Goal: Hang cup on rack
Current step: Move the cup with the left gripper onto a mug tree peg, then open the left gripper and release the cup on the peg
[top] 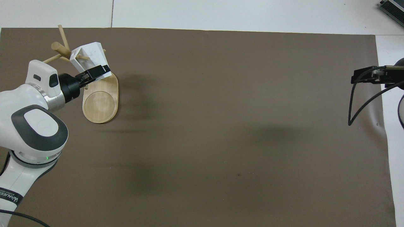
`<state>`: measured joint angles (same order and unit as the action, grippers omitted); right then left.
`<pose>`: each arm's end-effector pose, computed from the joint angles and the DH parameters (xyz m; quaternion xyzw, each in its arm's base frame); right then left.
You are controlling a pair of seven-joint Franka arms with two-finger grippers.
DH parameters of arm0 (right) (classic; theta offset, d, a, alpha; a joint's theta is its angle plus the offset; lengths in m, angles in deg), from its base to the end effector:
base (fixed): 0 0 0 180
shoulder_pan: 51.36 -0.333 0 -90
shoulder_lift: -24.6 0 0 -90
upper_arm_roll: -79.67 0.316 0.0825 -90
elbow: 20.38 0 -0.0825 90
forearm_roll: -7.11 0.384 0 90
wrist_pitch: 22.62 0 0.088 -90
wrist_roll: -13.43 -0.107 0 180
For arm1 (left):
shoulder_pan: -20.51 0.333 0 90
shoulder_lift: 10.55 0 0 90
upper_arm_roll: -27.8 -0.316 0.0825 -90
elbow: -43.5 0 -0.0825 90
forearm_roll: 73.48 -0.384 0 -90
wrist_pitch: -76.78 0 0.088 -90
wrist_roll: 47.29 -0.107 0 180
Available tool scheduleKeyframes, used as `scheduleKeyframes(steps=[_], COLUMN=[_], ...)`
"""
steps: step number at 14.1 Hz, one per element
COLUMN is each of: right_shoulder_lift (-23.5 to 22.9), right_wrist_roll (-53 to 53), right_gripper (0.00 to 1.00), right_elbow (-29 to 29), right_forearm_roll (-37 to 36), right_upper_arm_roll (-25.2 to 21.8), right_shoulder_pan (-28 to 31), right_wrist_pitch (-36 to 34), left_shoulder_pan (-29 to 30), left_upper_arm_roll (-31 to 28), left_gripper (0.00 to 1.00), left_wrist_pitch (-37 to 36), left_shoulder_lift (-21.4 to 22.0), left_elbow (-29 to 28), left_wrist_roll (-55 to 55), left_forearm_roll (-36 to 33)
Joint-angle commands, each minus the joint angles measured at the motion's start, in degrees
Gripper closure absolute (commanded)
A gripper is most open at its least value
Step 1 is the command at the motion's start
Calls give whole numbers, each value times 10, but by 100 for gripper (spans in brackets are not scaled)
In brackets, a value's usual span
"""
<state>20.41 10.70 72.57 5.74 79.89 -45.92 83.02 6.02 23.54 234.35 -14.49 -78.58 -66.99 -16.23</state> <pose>0.5968 -0.0565 0.5835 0.9949 -0.0668 0.0738 0.0132 0.5798 -0.0706 0.4236 0.9138 0.1447 0.2631 0.2734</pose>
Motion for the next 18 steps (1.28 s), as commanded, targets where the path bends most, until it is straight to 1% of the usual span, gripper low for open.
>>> scheduleKeyframes(steps=[1, 2, 3, 4, 7, 10, 12, 16, 18], right_shoulder_lift=[9, 9, 9, 9, 9, 9, 9, 9, 9], right_wrist_roll=[-6, -6, -6, -6, -6, -6, -6, -6, -6], right_gripper=[0, 0, 0, 0, 0, 0, 0, 0, 0], right_elbow=[9, 9, 9, 9, 9, 9, 9, 9, 9], right_forearm_roll=[-2, -2, -2, -2, -1, -1, -1, -1, -1], right_upper_arm_roll=[3, 3, 2, 2, 3, 2, 2, 3, 2], right_shoulder_pan=[0, 0, 0, 0, 0, 0, 0, 0, 0], right_wrist_pitch=[-7, -7, -7, -8, -8, -8, -8, -8, -8], left_shoulder_pan=[7, 8, 10, 26, 58, 61, 61, 66, 61], left_upper_arm_roll=[3, 2, 2, 2, 2, -1, -5, -6, -5], left_gripper=[0, 0, 0, 0, 0, 0, 0, 0, 0], left_wrist_pitch=[2, 1, -2, -13, -89, -115, -148, -291, -383], left_shoulder_lift=[8, 7, 7, 6, 5, 9, 17, 43, 47], left_elbow=[-13, -11, -10, -7, 27, 31, 41, 98, 143], left_wrist_roll=[12, 12, 12, 11, 12, 12, 12, 14, 15], left_forearm_roll=[-11, -20, -45, -72, -161, -242, -303, -456, -506])
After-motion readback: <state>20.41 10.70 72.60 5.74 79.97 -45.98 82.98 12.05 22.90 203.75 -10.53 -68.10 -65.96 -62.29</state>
